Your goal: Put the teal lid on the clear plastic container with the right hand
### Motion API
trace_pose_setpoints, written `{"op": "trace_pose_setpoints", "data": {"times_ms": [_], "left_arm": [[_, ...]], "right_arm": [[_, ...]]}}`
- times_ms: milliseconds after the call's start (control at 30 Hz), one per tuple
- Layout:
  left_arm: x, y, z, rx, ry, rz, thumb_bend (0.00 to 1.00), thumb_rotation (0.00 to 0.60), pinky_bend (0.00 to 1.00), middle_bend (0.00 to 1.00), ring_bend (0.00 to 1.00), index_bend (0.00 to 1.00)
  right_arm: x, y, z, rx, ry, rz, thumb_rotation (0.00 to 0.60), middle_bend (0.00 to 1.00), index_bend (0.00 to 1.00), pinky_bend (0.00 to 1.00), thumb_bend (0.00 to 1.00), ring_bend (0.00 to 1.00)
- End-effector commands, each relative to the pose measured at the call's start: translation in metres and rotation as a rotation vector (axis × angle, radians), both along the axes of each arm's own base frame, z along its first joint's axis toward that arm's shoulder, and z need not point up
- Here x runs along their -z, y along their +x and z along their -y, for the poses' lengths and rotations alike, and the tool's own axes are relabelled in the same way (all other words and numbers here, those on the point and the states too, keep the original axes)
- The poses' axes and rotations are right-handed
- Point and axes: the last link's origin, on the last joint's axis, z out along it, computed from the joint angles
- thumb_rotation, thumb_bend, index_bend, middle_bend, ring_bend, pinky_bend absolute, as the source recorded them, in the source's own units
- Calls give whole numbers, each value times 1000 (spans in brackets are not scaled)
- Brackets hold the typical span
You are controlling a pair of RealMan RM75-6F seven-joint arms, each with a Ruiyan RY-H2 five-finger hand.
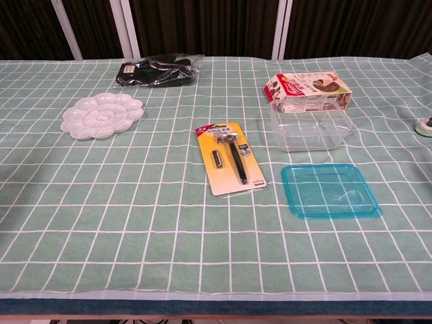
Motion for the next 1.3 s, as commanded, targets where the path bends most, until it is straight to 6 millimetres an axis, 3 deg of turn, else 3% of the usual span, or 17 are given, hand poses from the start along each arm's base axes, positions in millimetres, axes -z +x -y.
{"op": "trace_pose_setpoints", "data": {"times_ms": [33, 467, 567, 833, 967, 1300], "left_arm": [[0, 0, 0, 2, -1, 1, 526, 600, 0, 0, 0, 57], [2, -2, 0, -13, -14, -6, 526, 600, 0, 0, 0, 57], [2, -1, 0, -25, -17, 1, 526, 600, 0, 0, 0, 57], [2, -2, -1, -41, -23, 7, 526, 600, 0, 0, 0, 57], [1, -2, -1, -46, -23, 12, 526, 600, 0, 0, 0, 57], [1, -4, -1, -63, -32, 10, 526, 600, 0, 0, 0, 57]], "right_arm": [[2, 1, -1, -3, 7, 1, 600, 0, 0, 0, 214, 0], [2, 7, -8, 51, 108, 136, 600, 0, 0, 0, 214, 0], [8, 16, -12, 103, 255, 254, 600, 0, 0, 0, 214, 0], [2, 46, 18, 87, 412, 168, 600, 0, 0, 0, 194, 0], [22, 71, 40, 83, 472, 144, 600, 0, 0, 0, 188, 0], [63, 102, 56, 65, 494, 81, 600, 0, 0, 0, 188, 0]]}}
